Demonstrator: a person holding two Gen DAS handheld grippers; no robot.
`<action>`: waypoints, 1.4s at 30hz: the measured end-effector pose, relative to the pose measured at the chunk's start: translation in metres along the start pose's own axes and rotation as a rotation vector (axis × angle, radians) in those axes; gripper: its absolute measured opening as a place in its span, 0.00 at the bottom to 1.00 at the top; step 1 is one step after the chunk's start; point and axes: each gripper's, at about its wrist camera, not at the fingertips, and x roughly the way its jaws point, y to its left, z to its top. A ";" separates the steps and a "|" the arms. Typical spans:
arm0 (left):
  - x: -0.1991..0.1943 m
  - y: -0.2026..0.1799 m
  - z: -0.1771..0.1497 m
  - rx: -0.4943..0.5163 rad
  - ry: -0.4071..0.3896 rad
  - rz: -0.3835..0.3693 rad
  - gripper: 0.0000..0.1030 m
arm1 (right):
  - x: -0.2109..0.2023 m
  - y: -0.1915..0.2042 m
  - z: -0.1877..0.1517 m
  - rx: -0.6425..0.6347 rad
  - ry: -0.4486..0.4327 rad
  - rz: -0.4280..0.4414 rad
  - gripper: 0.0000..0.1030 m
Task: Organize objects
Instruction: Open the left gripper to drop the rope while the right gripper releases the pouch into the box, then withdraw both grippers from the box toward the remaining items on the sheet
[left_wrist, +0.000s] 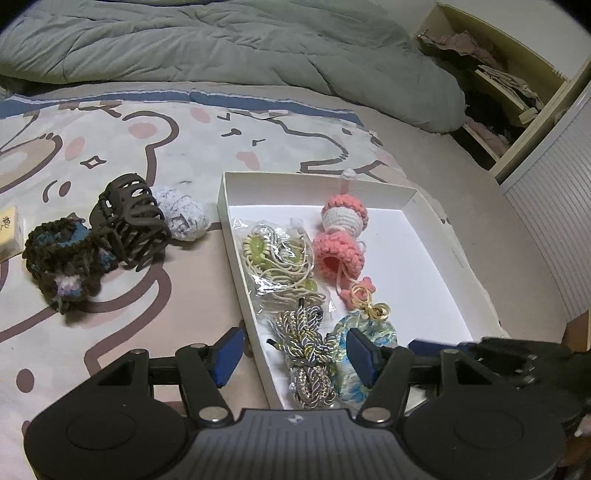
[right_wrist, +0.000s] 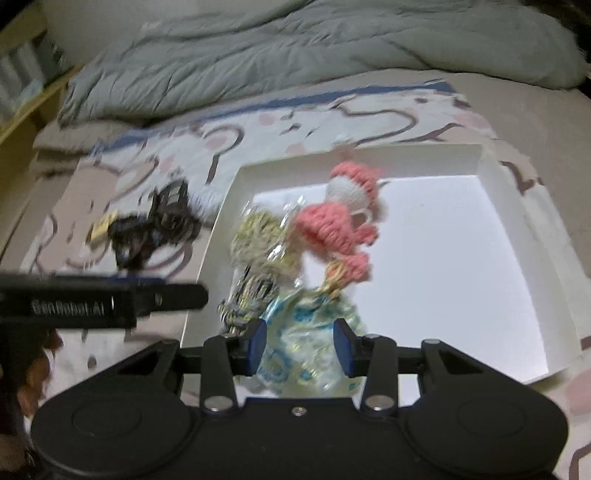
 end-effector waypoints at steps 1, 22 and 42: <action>0.000 0.000 0.000 0.003 0.001 0.002 0.60 | 0.004 0.003 -0.001 -0.012 0.014 0.000 0.40; -0.017 -0.006 0.001 0.098 -0.025 0.049 0.60 | -0.011 0.002 0.001 -0.041 -0.030 -0.086 0.40; -0.062 -0.008 0.001 0.175 -0.124 0.074 0.81 | -0.074 -0.015 -0.001 0.058 -0.251 -0.184 0.85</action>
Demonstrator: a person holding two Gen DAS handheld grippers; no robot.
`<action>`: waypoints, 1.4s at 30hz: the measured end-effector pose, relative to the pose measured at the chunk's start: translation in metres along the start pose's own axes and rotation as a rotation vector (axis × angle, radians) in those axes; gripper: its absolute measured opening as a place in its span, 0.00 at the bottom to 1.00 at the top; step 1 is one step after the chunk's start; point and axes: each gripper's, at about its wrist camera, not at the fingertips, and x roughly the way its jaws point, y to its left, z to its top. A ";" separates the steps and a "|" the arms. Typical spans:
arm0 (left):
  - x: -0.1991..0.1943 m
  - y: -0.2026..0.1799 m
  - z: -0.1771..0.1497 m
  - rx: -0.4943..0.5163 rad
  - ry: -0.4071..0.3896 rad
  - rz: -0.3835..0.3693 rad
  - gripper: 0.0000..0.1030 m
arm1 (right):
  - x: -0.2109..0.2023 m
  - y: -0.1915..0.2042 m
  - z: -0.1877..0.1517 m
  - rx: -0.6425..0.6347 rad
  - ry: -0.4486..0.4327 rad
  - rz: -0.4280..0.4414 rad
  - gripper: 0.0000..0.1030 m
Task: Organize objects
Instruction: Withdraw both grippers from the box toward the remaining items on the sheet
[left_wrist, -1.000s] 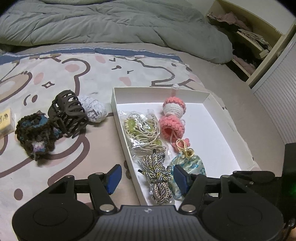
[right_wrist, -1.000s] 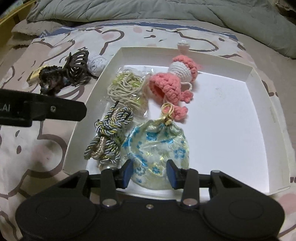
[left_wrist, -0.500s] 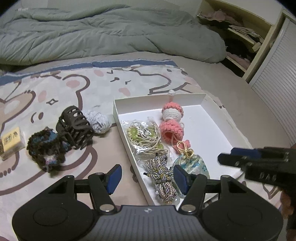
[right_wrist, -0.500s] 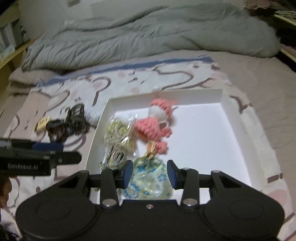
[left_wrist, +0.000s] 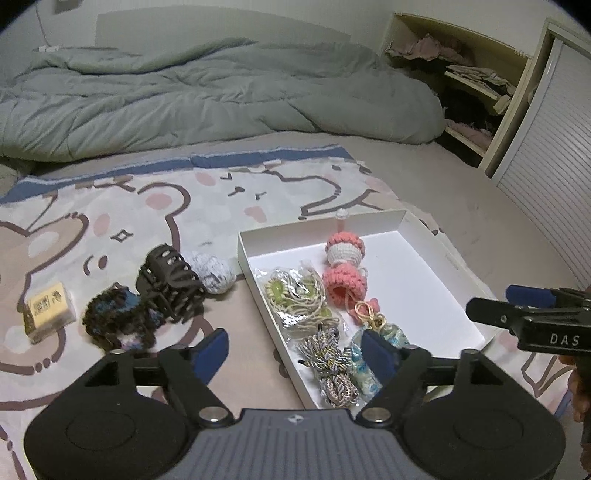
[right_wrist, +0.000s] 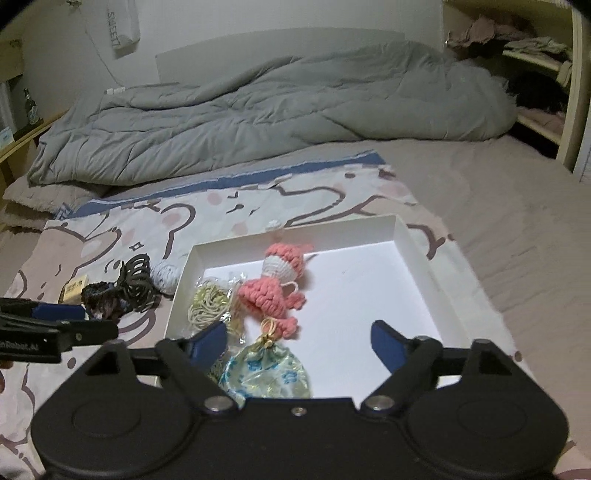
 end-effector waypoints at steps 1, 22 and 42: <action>-0.002 0.001 0.000 0.003 -0.007 0.004 0.85 | -0.001 0.000 0.000 -0.004 -0.001 -0.006 0.85; -0.016 0.011 -0.002 0.032 -0.055 0.035 1.00 | -0.014 0.006 -0.003 -0.011 -0.023 -0.046 1.00; -0.035 0.077 0.004 -0.039 -0.086 0.133 1.00 | 0.016 0.059 0.014 -0.043 -0.023 0.022 1.00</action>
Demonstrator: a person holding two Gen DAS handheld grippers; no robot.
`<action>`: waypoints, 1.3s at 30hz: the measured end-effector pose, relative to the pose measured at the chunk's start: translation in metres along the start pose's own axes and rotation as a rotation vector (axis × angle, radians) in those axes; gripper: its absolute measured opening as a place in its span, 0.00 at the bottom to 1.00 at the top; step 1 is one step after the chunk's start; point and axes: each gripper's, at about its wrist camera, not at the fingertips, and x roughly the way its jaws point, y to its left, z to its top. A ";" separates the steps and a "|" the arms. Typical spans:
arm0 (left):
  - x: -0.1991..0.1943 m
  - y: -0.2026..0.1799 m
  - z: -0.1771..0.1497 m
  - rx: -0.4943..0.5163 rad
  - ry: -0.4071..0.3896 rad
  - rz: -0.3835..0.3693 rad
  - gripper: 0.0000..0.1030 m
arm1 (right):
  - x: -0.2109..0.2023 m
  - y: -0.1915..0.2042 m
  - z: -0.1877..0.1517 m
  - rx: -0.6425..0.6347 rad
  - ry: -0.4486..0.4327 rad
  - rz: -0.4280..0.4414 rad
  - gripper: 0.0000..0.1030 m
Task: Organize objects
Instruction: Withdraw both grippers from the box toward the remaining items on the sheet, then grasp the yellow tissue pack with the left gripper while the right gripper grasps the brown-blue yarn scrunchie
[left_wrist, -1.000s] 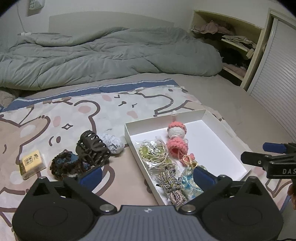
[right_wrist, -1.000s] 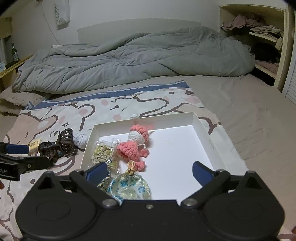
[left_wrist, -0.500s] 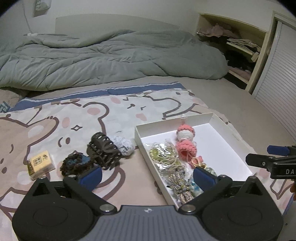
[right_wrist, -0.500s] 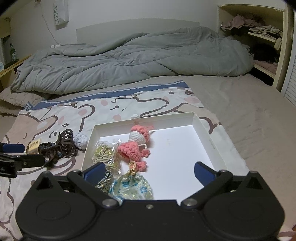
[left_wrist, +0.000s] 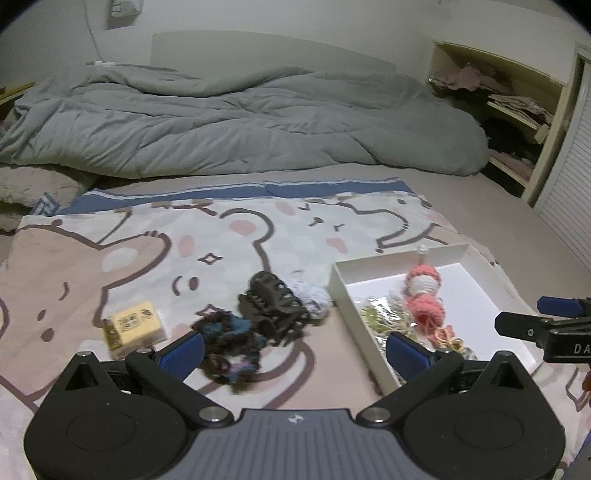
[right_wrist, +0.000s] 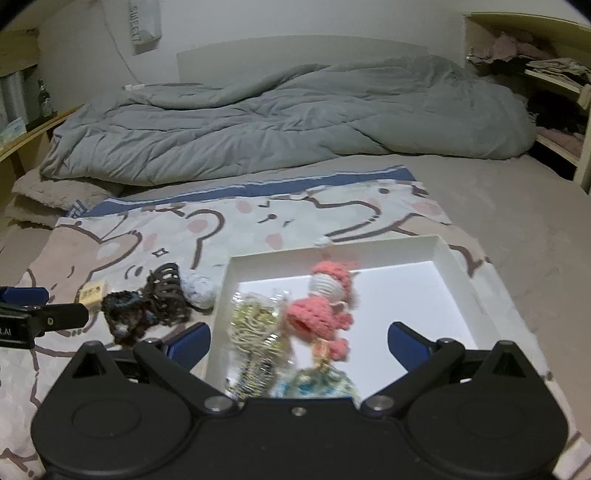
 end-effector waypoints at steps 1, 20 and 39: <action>-0.001 0.005 0.000 -0.003 -0.003 0.006 1.00 | 0.002 0.004 0.001 -0.004 -0.002 0.006 1.00; -0.008 0.091 0.007 -0.068 -0.031 0.121 1.00 | 0.043 0.078 0.013 -0.122 -0.034 0.136 1.00; 0.067 0.169 0.016 -0.319 0.152 0.178 0.99 | 0.093 0.170 0.007 -0.441 -0.039 0.270 1.00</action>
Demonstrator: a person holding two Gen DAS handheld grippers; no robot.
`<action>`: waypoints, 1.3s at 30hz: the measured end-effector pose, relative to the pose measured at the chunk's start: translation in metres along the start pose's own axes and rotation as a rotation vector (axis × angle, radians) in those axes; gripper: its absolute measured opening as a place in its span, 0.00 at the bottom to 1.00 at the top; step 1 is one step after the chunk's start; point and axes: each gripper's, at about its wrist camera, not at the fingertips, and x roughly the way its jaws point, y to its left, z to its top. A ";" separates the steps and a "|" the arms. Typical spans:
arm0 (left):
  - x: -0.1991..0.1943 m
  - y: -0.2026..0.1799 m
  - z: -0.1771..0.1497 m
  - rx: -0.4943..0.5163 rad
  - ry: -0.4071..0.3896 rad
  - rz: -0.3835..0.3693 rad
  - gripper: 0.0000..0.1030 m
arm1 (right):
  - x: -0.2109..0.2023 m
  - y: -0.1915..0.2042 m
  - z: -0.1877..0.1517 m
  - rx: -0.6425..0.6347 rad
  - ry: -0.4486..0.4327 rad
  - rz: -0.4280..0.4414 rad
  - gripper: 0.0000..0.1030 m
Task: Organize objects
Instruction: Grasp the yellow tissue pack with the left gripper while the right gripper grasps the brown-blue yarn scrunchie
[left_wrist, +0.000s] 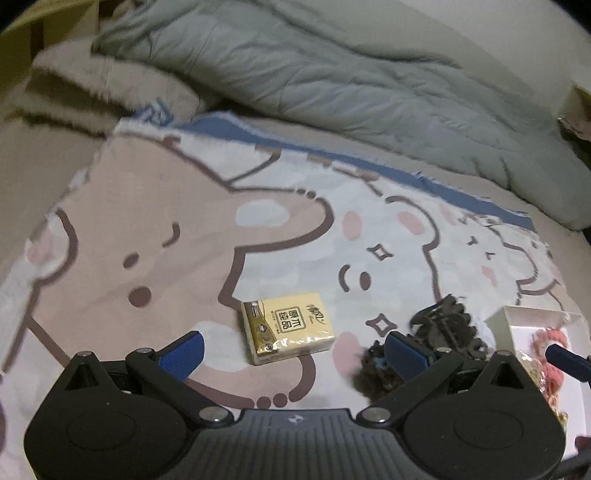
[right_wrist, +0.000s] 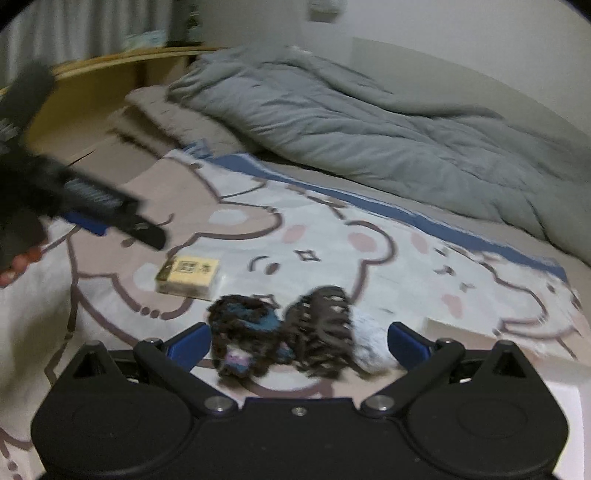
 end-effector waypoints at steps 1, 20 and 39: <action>0.009 0.000 0.000 -0.007 0.017 0.004 0.99 | 0.004 0.003 0.000 -0.022 -0.010 0.013 1.00; 0.083 0.002 0.002 -0.174 0.104 0.060 0.93 | 0.074 0.054 -0.016 -0.378 0.009 0.103 0.76; 0.068 0.013 0.002 -0.182 0.049 0.055 0.70 | 0.075 0.053 -0.017 -0.374 0.037 0.063 0.34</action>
